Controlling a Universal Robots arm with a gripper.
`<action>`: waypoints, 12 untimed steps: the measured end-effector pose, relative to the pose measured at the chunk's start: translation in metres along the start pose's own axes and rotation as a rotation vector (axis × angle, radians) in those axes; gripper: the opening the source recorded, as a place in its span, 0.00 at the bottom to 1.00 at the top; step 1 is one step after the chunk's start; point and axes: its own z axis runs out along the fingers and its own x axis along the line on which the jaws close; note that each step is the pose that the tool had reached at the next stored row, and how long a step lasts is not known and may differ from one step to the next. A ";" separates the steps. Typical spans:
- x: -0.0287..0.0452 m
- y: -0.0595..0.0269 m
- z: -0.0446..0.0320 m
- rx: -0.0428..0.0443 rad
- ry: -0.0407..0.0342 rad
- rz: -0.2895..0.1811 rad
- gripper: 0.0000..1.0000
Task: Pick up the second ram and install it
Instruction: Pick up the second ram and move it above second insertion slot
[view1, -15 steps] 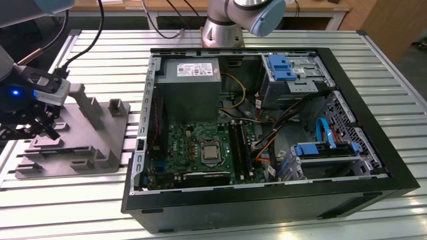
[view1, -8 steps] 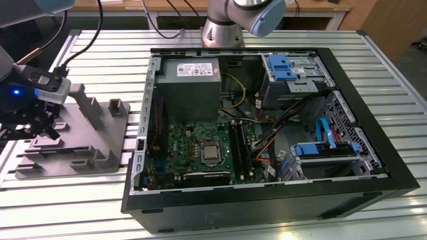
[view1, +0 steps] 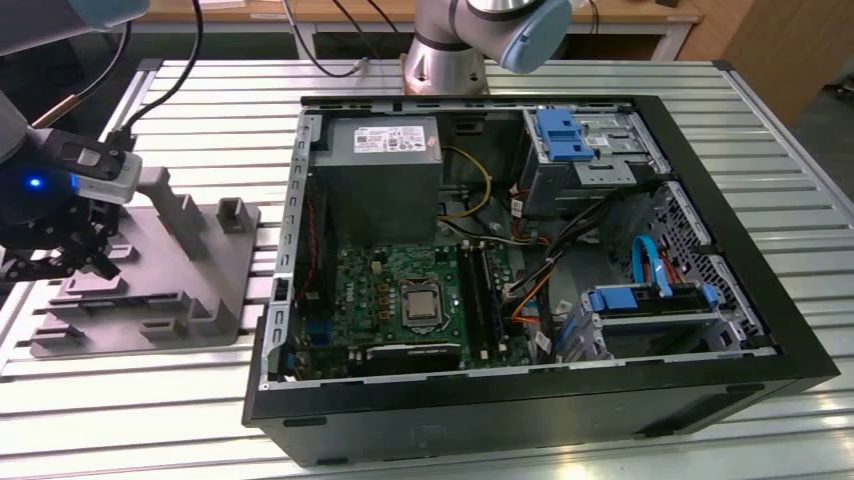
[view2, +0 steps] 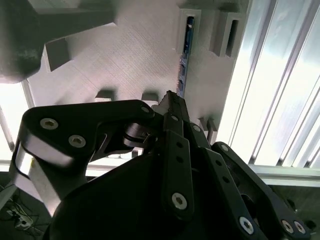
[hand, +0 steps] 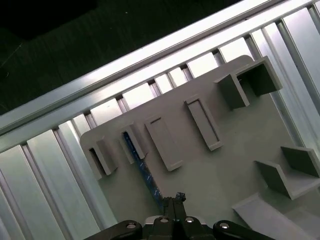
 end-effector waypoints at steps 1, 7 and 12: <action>0.0000 0.0000 0.0000 -0.0001 0.0000 -0.005 0.10; 0.0000 0.0000 0.0000 -0.0005 -0.0004 -0.042 0.10; 0.0000 0.0000 0.0000 -0.0030 -0.0053 -0.073 0.10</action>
